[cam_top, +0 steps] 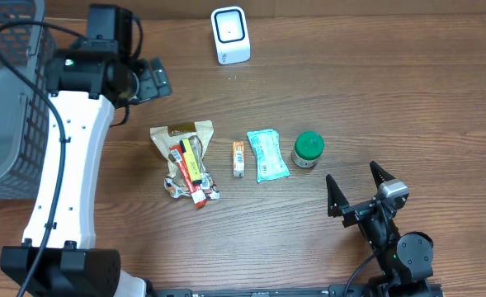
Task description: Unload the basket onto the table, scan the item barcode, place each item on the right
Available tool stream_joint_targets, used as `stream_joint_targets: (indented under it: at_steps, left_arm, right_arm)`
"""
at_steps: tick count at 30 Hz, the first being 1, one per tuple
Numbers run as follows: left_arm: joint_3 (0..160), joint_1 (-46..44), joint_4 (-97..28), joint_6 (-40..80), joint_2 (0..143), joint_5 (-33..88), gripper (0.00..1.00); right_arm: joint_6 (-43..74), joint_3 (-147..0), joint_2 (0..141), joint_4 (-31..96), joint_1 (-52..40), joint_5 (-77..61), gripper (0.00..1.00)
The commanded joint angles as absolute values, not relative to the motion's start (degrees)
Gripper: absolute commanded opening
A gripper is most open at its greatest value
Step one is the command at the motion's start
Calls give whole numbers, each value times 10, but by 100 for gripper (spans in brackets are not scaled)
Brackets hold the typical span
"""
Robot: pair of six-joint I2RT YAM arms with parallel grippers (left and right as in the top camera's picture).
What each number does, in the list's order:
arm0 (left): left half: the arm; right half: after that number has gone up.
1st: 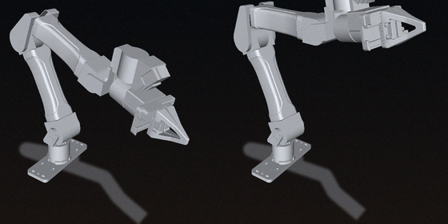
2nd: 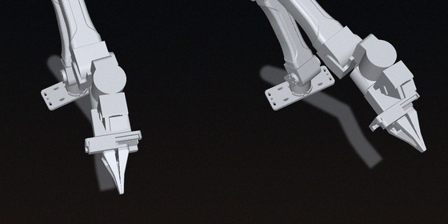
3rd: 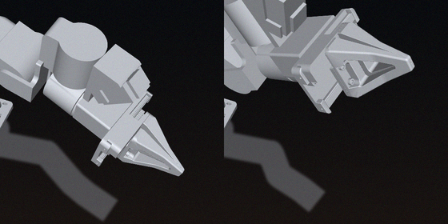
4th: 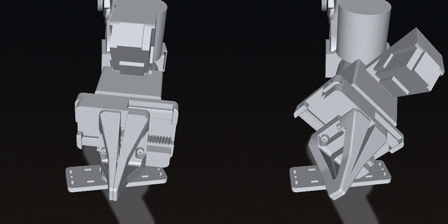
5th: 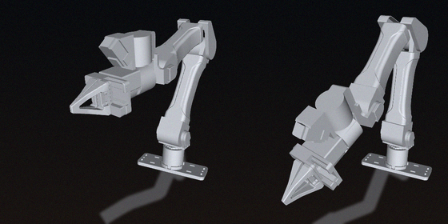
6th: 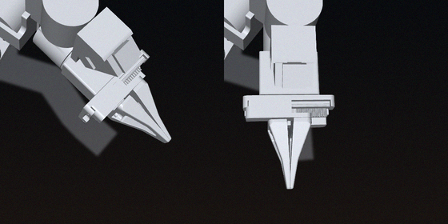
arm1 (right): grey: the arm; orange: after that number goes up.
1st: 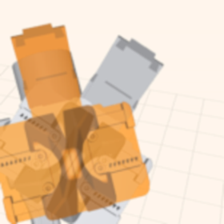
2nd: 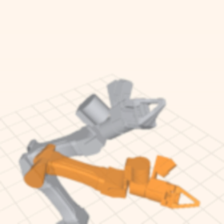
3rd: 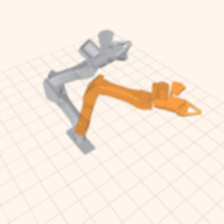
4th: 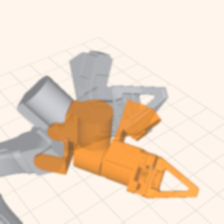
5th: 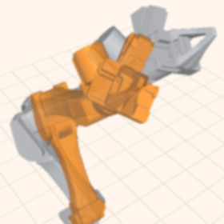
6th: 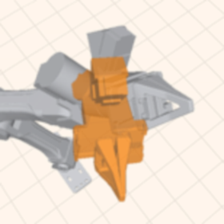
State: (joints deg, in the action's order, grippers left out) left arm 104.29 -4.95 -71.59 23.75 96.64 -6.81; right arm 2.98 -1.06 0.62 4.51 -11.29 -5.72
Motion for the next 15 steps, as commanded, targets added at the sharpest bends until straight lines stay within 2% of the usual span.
stream_joint_targets:
  at_steps: [1, 15]
  left_arm:
    - [1055, -12, -722, 222, 954, -59, 100]
    - [1055, 118, -714, 201, 955, -96, 100]
  right_arm:
    - [32, -4, 2, 43, -112, -57, 100]
    - [32, -4, 2, 43, -112, -57, 100]
